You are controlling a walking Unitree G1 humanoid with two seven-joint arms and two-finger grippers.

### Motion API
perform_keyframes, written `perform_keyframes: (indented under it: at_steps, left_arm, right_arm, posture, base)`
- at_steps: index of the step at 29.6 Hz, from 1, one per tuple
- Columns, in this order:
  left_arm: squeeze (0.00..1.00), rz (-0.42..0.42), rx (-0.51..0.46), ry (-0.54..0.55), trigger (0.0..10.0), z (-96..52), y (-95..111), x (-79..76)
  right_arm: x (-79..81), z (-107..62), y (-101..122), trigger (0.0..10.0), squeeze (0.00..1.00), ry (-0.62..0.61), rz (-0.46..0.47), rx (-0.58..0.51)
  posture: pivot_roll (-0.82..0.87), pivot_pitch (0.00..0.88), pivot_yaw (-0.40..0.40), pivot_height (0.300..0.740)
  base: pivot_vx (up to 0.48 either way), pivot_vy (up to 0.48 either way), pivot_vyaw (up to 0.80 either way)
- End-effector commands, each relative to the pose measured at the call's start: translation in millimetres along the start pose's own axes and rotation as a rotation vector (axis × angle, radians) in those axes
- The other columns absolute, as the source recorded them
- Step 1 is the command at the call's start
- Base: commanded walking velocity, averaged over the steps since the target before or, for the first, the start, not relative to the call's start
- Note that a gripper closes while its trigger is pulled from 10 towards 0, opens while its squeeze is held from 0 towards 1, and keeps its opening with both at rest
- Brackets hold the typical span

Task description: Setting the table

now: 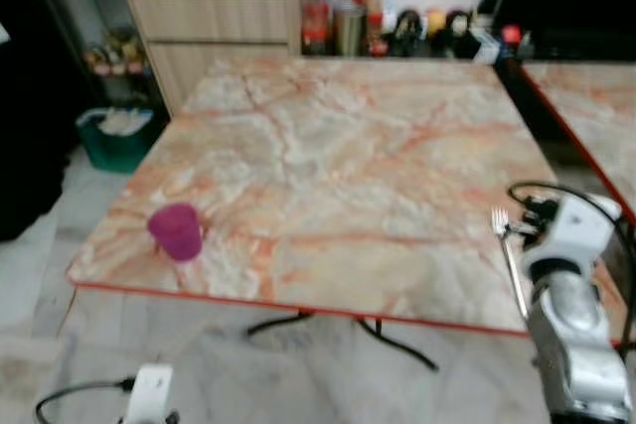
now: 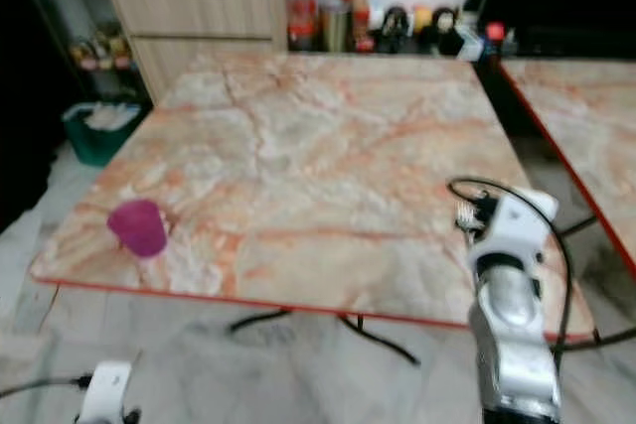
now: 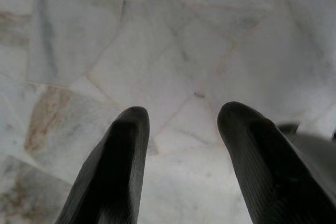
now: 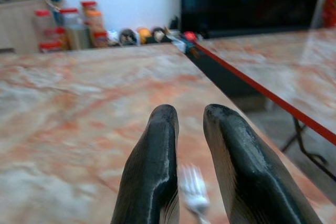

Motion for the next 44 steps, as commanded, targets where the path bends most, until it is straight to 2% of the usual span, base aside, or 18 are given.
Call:
perform_keyframes:
  at_steps: [1,5,13,19,23,24,27,28,34,37,39,44]
  left_arm:
    - [0.00,0.012,0.034,0.009,10.0,-1.5,-10,4.7]
    - [0.00,0.012,0.033,0.008,10.0,-1.4,-10,4.5]
    - [0.00,0.009,0.033,0.007,10.0,-1.4,-10,4.3]
    - [0.00,0.009,0.033,0.002,10.0,-1.4,-10,4.2]
    - [0.00,0.011,0.035,-0.002,10.0,-1.4,-10,3.8]
    - [0.00,0.012,0.035,-0.003,10.0,-1.4,-10,3.7]
    - [0.00,0.012,0.035,-0.004,10.0,-1.3,-10,3.6]
    - [0.00,0.012,0.036,-0.008,10.0,-1.4,-10,3.2]
    - [0.00,0.013,0.036,-0.012,10.0,-1.4,-11,2.6]
    - [0.00,0.014,0.037,-0.012,10.0,-1.5,-11,2.5]
    - [0.00,0.013,0.038,-0.010,10.0,-1.6,-12,2.6]
    - [0.00,0.015,0.039,-0.010,10.0,-1.7,-12,3.0]
  right_arm:
    - [8.1,-0.4,2,10.0,0.00,0.022,0.013,-0.005]
    - [12.4,-0.5,4,10.0,0.00,0.043,0.022,-0.018]
    - [10.9,-3.3,1,10.0,0.00,0.029,0.011,-0.002]
    - [-7.7,-11.6,-6,10.0,0.00,-0.050,-0.027,0.048]
    - [-32.2,-13.3,-12,10.0,0.00,-0.138,-0.039,0.091]
    - [-37.2,-12.5,-12,10.0,1.00,-0.152,-0.038,0.098]
    - [-43.1,-11.0,-13,10.0,1.00,-0.168,-0.038,0.112]
    - [-52.1,-8.5,-13,10.0,1.00,-0.195,-0.036,0.132]
    - [-54.6,-5.0,-16,10.0,1.00,-0.190,-0.026,0.164]
    - [-50.8,-1.8,-15,10.0,1.00,-0.167,-0.014,0.167]
    - [-40.2,3.7,-14,10.0,1.00,-0.099,-0.013,0.171]
    - [-30.0,7.0,-13,10.0,1.00,-0.053,-0.009,0.168]
  posture:
    - [0.01,0.000,0.007,0.740]
    - [0.01,0.001,0.006,0.740]
    - [0.01,0.002,0.005,0.740]
    - [0.00,0.004,0.008,0.740]
    - [0.00,0.004,0.008,0.740]
    - [0.00,0.004,0.008,0.740]
    - [0.00,0.000,0.009,0.740]
    - [0.00,0.000,0.008,0.740]
    - [0.00,0.000,0.006,0.740]
    - [0.01,0.000,0.004,0.740]
    - [0.00,0.000,0.002,0.740]
    - [0.00,0.000,0.006,0.740]
  base:
    - [0.270,0.000,0.00]
    - [0.270,0.000,0.00]
    - [0.098,0.000,0.00]
    - [0.000,0.000,0.00]
    - [0.000,0.000,0.00]
    - [0.000,0.000,0.00]
    - [0.000,0.000,0.00]
    - [0.000,0.000,0.00]
    - [0.000,0.000,0.00]
    - [0.000,0.000,0.00]
    - [0.000,0.000,0.00]
    - [0.000,0.000,0.00]
Point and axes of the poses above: a point about 5 cm out from each wrist's last joint towards the gripper, its own z axis pointing out of the wrist towards the gripper, its own y axis along the axis of the wrist's last joint, x = y × z, the point moved 2 cm from there along z, pointing out of the wrist towards the gripper, and after that the axes turned 13 degrees about z, right-handed, at the moved point
